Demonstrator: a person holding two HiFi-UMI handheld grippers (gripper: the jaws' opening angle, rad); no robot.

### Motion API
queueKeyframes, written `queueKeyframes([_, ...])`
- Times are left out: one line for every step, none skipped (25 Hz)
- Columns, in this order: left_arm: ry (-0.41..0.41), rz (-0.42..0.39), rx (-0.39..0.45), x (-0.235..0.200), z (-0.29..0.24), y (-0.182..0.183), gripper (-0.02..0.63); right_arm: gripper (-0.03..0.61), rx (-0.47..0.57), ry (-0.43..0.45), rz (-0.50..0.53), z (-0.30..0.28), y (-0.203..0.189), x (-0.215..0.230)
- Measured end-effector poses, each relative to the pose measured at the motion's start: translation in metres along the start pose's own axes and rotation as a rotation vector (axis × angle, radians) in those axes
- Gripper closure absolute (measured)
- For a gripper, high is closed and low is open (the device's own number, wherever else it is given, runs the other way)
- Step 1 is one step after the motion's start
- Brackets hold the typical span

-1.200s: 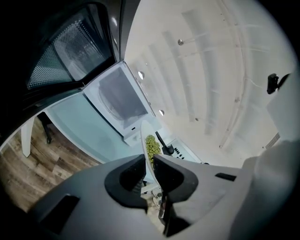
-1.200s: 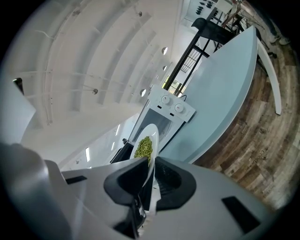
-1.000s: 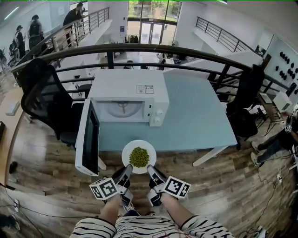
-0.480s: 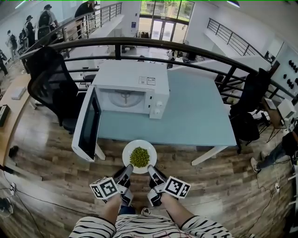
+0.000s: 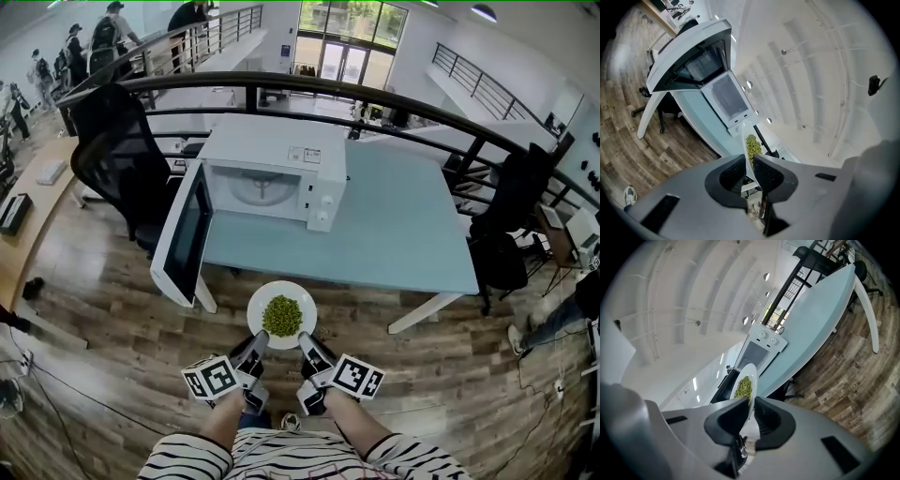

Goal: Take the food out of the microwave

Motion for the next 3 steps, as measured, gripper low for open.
queueKeyframes([-0.001,0.004,0.002,0.0015,0.0015,-0.0027,0.549,0.522,-0.002,0.001,0.0,0.0023,-0.0016,0.0009])
queueKeyframes([-0.001,0.007,0.004,0.0029,0.0031,-0.0052,0.55,0.522,-0.004,0.002,0.001,0.0045,-0.0032,0.0017])
queueKeyframes([-0.001,0.01,0.006,0.0042,0.0047,-0.0076,0.549,0.522,-0.006,0.003,0.002,0.0067,-0.0048,0.0024])
Point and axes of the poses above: the fingertips, and each gripper's own axes: z backward along the fingers, x to its right, y out of its top, the point moved 2 cm from there along z, backward along the fingers, and after that the axes turned 15 degrees about -y, right-handed, at the moved point
